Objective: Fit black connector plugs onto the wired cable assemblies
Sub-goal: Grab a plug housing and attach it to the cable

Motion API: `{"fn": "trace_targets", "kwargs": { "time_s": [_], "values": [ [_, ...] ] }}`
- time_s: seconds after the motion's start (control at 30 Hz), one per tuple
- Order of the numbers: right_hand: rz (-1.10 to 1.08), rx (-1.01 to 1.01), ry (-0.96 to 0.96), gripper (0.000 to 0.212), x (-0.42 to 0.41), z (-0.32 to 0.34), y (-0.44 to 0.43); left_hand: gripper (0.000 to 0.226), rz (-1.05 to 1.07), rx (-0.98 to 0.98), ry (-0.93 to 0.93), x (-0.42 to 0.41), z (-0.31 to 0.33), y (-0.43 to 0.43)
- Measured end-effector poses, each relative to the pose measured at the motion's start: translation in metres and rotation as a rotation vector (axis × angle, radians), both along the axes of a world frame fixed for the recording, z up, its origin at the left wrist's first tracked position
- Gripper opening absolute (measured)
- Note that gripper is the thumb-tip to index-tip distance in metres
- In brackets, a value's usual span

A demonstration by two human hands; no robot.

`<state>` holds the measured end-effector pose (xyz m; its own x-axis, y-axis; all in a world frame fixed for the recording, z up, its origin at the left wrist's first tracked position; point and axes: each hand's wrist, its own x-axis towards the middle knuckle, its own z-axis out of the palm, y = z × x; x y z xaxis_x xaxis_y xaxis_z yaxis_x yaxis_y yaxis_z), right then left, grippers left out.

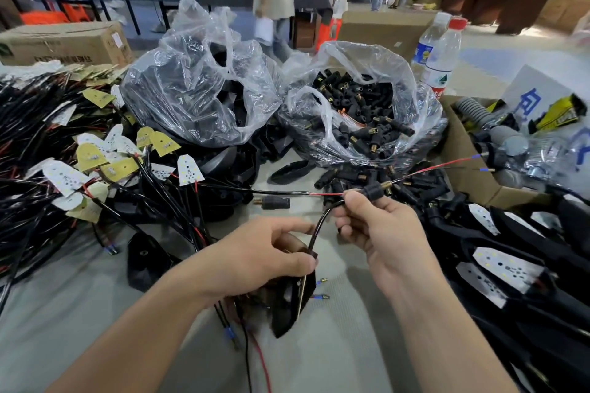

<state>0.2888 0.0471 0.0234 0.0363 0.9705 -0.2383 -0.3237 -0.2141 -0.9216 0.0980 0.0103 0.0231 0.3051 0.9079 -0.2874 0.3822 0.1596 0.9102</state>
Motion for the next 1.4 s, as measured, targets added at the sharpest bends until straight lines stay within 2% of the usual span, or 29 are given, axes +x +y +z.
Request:
{"fn": "trace_targets", "kwargs": {
  "time_s": [0.1, 0.2, 0.3, 0.4, 0.5, 0.67, 0.77, 0.87, 0.97, 1.07, 1.13, 1.2, 1.3, 1.4],
  "values": [
    [-0.054, 0.013, -0.013, 0.013, -0.002, -0.002, -0.001, 0.085, -0.082, -0.030, -0.022, 0.005, 0.004, -0.005],
    [-0.098, 0.011, 0.023, 0.011, -0.001, -0.003, -0.001, 0.099, -0.038, 0.024, 0.081, 0.016, 0.001, -0.009],
    [-0.126, 0.002, 0.075, 0.010, -0.002, -0.001, -0.001, 0.084, 0.038, 0.096, 0.117, 0.021, 0.000, -0.010],
    [-0.136, 0.013, 0.108, 0.010, -0.001, 0.000, 0.000, 0.069, 0.133, 0.077, -0.010, 0.018, 0.000, -0.005],
    [-0.043, 0.018, 0.142, 0.005, 0.002, 0.002, 0.000, 0.056, 0.175, 0.060, -0.111, 0.012, -0.003, -0.002],
    [0.156, 0.039, 0.192, 0.011, 0.000, 0.001, -0.003, 0.061, 0.066, 0.032, -0.162, 0.004, -0.006, 0.000],
    [0.122, 0.041, 0.239, 0.010, 0.000, 0.001, -0.003, 0.059, 0.034, 0.031, -0.146, 0.005, -0.006, 0.001],
    [0.042, 0.044, 0.291, 0.011, 0.000, 0.000, -0.001, 0.031, 0.133, 0.028, -0.108, 0.008, -0.009, -0.001],
    [0.023, 0.046, 0.255, 0.009, 0.001, 0.000, 0.000, 0.017, 0.260, 0.056, -0.129, 0.007, -0.011, 0.001],
    [0.035, 0.059, 0.162, 0.003, 0.002, -0.003, 0.002, 0.021, 0.399, 0.134, -0.167, 0.003, -0.009, 0.006],
    [0.058, 0.071, 0.059, 0.008, 0.002, -0.005, 0.001, 0.028, 0.450, 0.160, -0.199, 0.000, -0.009, 0.008],
    [0.121, 0.073, 0.033, 0.013, -0.001, -0.005, -0.001, 0.028, 0.464, 0.179, -0.197, -0.002, -0.009, 0.008],
    [0.224, 0.083, 0.046, 0.007, -0.006, -0.005, -0.003, 0.018, 0.455, 0.186, -0.145, -0.003, -0.010, 0.008],
    [0.239, 0.083, 0.006, 0.005, -0.007, -0.007, -0.002, 0.016, 0.457, 0.181, -0.164, -0.005, -0.009, 0.006]
  ]
}}
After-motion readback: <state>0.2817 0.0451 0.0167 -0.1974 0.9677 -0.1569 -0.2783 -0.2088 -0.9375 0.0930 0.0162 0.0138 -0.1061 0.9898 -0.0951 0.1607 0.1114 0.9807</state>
